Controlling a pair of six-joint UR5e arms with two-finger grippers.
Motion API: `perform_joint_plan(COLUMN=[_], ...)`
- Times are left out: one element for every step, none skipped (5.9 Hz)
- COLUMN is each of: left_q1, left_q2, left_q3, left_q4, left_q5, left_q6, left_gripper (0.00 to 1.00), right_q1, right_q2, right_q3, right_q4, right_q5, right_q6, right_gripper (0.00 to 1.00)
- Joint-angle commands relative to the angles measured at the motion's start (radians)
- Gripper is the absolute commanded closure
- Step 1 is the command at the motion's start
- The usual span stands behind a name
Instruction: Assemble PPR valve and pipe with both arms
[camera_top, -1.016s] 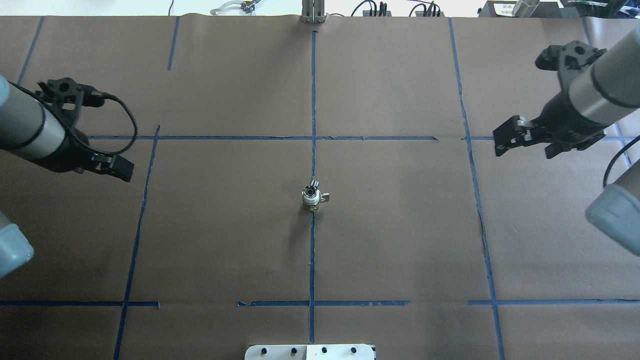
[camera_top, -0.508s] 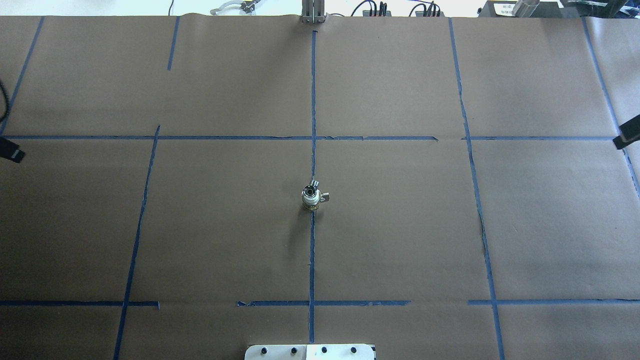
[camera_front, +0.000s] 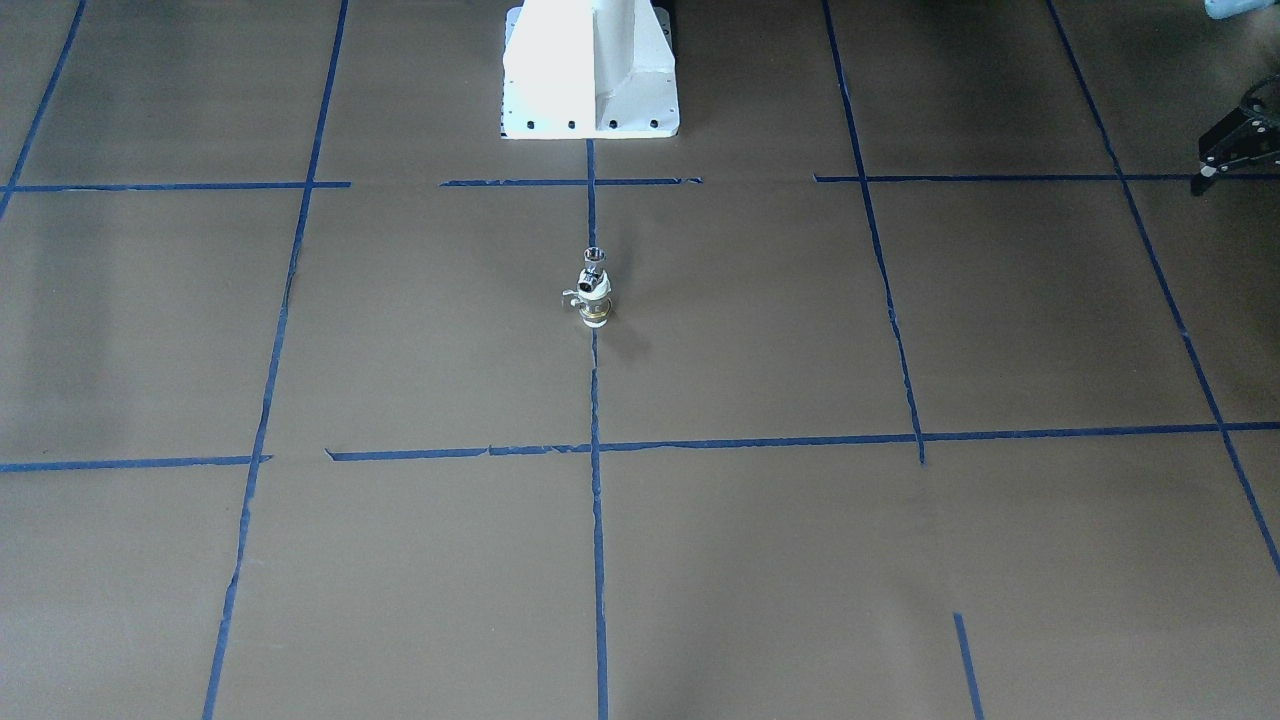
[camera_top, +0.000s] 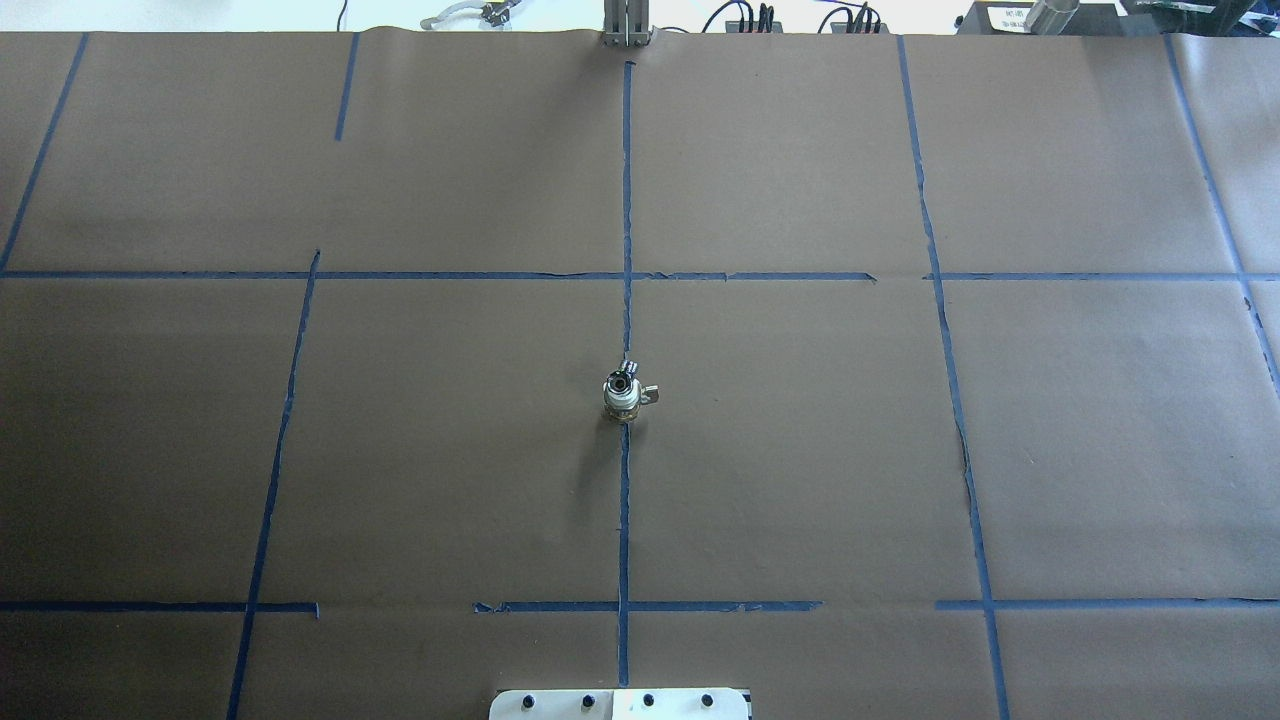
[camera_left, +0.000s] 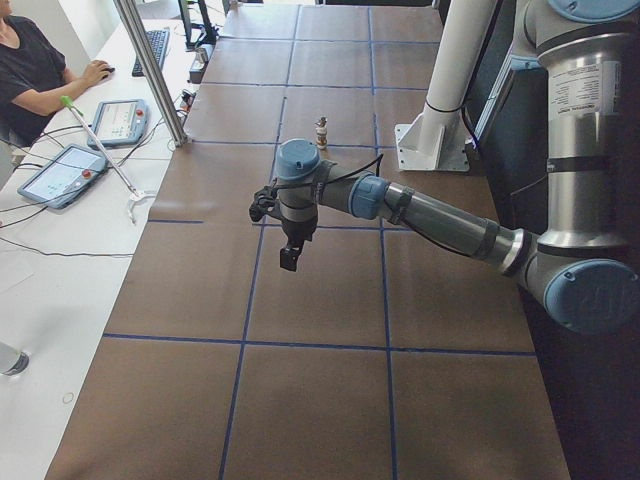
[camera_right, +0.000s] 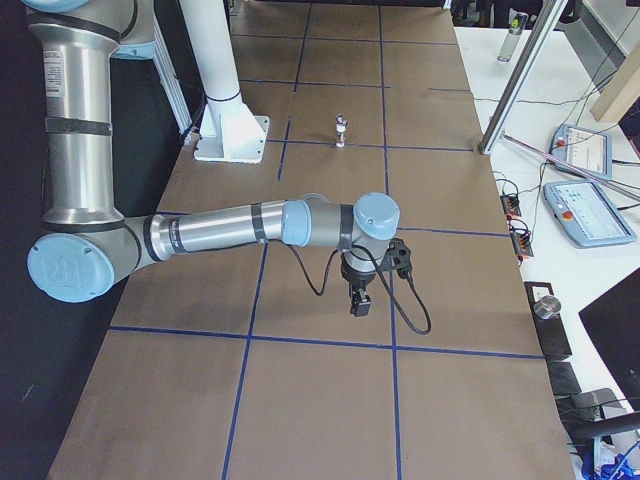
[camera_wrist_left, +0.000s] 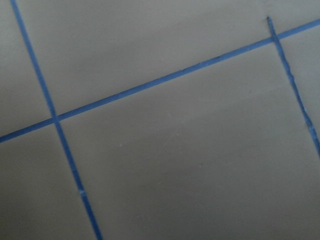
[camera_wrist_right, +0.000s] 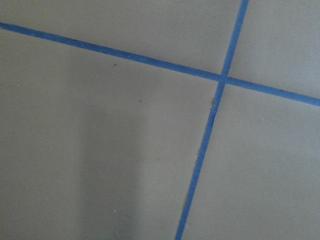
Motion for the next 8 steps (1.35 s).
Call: perform_joint_plan(left_q1=[-0.088,-0.091,-0.101,-0.101,-0.098,-0.096,-0.095,-0.099], left_q2=[0.041,0.04,0.034,0.041,0.019,0.002,-0.014,-0.02], left_q3=[0.102,0.124,0.126,0.123,0.126,0.139,0.175,0.195], left_q4=[0.008,0.022,0.084,0.077,0.085,0.089,0.095,0.085], left_q5=[-0.036,-0.102,-0.104,-0.096,-0.078,-0.055,-0.058,-0.07], left_q6=[0.134,0.133,0.133,0.136,0.135,0.126,0.118,0.126], left_gripper=[0.0,0.0,0.0,0.0,0.0,0.0,0.0,0.0], right_q1=[0.08,0.079,0.059,0.019,-0.007,-0.021,-0.022,-0.022], right_q2=[-0.006,-0.003,-0.003,0.004,0.006,0.006,0.006,0.004], right_q3=[-0.082,-0.068,-0.047,-0.039,-0.039,-0.04,-0.043,-0.044], right_q4=[0.108,0.102,0.098,0.079,0.081,0.082,0.085,0.088], right_q5=[0.015,0.015,0.013,0.009,0.001,0.0,0.001,0.003], right_q6=[-0.086,-0.076,-0.073,-0.033,-0.024,-0.023,-0.023,-0.023], right_gripper=[0.0,0.0,0.0,0.0,0.0,0.0,0.0,0.0])
